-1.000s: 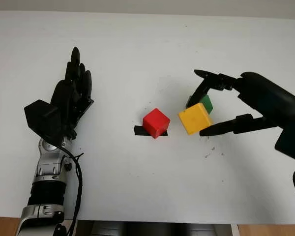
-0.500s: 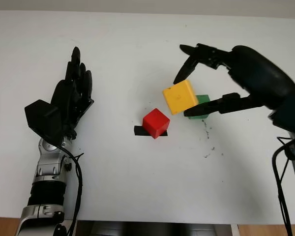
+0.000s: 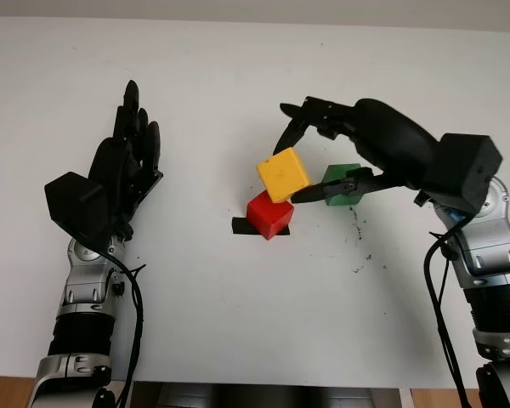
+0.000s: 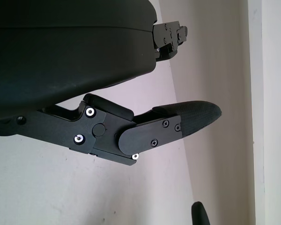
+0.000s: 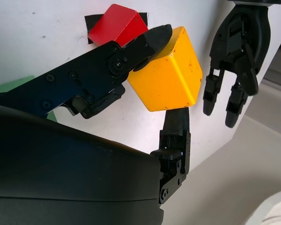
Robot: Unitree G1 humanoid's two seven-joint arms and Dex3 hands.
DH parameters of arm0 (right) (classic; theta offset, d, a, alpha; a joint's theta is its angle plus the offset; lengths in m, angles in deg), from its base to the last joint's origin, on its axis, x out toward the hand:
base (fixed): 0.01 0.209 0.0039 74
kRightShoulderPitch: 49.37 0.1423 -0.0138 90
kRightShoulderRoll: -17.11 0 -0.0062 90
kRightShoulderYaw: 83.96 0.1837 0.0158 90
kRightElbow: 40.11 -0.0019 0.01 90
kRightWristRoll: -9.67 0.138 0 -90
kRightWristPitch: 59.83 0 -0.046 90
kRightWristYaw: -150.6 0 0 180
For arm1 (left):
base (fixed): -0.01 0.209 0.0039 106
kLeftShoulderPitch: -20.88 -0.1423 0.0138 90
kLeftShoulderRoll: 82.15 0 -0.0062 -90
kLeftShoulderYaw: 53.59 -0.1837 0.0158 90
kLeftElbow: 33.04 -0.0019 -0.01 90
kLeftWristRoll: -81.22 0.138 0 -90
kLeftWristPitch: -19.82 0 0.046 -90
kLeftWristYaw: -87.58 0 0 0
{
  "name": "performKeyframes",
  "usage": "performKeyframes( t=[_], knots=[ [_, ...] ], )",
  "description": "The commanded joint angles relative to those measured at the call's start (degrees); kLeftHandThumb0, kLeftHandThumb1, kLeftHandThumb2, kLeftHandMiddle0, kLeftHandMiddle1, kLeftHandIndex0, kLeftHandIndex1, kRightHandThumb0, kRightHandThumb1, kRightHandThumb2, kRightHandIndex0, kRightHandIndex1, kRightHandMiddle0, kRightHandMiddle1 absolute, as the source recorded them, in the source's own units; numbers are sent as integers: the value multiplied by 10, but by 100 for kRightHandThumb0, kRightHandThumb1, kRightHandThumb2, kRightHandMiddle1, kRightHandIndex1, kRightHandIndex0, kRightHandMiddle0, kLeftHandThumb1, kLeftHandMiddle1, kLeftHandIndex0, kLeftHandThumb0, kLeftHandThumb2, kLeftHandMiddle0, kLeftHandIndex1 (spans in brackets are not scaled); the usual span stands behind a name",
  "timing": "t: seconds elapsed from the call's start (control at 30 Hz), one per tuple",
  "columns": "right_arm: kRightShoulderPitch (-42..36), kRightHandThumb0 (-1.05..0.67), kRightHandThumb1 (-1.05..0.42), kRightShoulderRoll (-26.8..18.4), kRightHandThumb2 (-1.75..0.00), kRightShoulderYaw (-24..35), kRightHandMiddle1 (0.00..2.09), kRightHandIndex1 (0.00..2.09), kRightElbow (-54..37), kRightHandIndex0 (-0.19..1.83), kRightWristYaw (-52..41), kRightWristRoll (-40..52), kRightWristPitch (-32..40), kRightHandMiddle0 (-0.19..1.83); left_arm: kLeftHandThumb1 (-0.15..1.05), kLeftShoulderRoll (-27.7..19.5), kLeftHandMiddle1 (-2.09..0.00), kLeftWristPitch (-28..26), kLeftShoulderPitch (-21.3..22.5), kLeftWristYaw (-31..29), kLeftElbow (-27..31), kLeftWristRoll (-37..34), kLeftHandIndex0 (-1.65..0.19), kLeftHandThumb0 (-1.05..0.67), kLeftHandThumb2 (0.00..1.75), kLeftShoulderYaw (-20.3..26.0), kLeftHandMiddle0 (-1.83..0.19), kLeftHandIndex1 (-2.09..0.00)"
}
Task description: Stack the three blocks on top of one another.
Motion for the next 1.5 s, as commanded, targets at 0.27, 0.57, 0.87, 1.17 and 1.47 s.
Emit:
performKeyframes(
  t=[0.27,0.57,0.87,1.17,1.47],
  knots=[
    [10,-49,-91,26,-5,-16,151,4,42,16,-7,-10,-51,47,105,-7,-5,2,-4,0,3,1,14,-75,66,-1,13,-6],
    [19,-49,-92,34,-5,-27,148,5,67,17,-14,-22,-76,48,105,-8,-6,6,-6,7,4,3,12,-73,65,1,11,-6],
    [14,-46,-91,40,-5,-27,145,6,53,18,-19,-18,-60,49,105,-8,-6,8,-7,8,1,3,11,-73,65,2,10,-6],
    [8,-44,-91,32,-5,-22,149,5,33,16,-15,-27,-41,47,105,-8,-5,5,-8,6,3,3,12,-73,65,2,11,-5],
    [3,-42,-92,27,-5,-9,155,3,10,12,-1,-27,-15,41,105,-9,-6,-3,-13,8,15,3,11,-73,65,1,11,-6]
  ],
)
